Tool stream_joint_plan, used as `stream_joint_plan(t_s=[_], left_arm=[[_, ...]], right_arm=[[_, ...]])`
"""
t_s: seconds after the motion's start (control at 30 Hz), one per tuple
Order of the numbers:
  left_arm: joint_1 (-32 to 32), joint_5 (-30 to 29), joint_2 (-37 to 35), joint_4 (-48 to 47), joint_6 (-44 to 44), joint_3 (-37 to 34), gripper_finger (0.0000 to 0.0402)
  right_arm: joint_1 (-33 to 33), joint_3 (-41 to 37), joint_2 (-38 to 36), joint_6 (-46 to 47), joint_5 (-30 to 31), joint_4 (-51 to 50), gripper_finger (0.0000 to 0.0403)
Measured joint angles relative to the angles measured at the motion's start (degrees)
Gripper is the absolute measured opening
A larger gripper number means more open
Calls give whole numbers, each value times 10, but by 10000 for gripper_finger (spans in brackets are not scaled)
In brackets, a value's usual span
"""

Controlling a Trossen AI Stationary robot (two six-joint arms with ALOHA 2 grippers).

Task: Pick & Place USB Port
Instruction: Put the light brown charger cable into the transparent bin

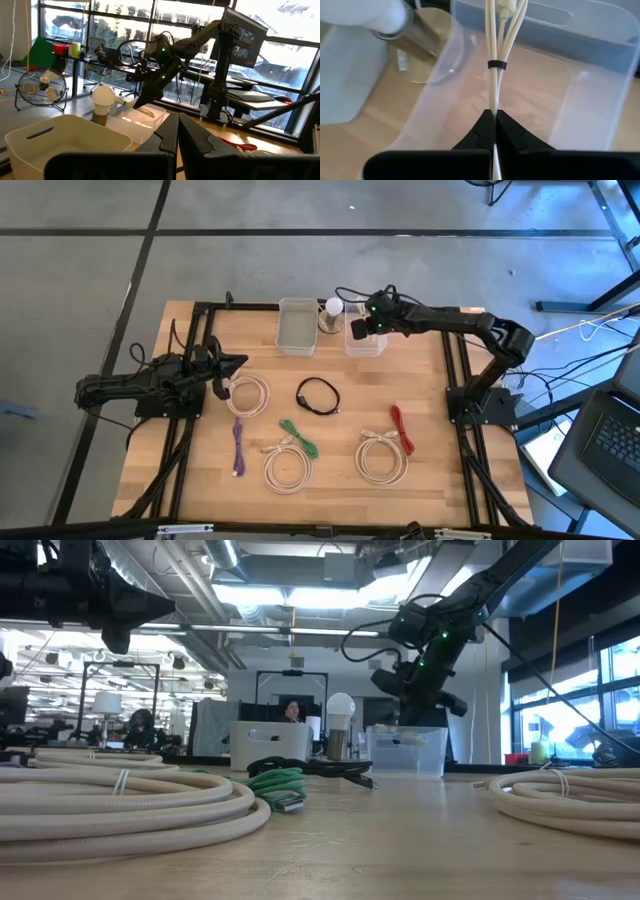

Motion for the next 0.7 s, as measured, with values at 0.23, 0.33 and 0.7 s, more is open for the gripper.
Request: stream_joint_plan(t_s=[0.23, 0.33, 0.7], left_arm=[[0, 0, 0, 0, 0, 0, 4], [0, 0, 0, 0, 0, 0, 4], [0, -6, 0, 10, 1, 1, 4]], right_arm=[[-2, 0, 0, 0, -19, -2, 0], [-2, 0, 0, 0, -19, -2, 0], [1, 18, 1, -4, -17, -23, 0]])
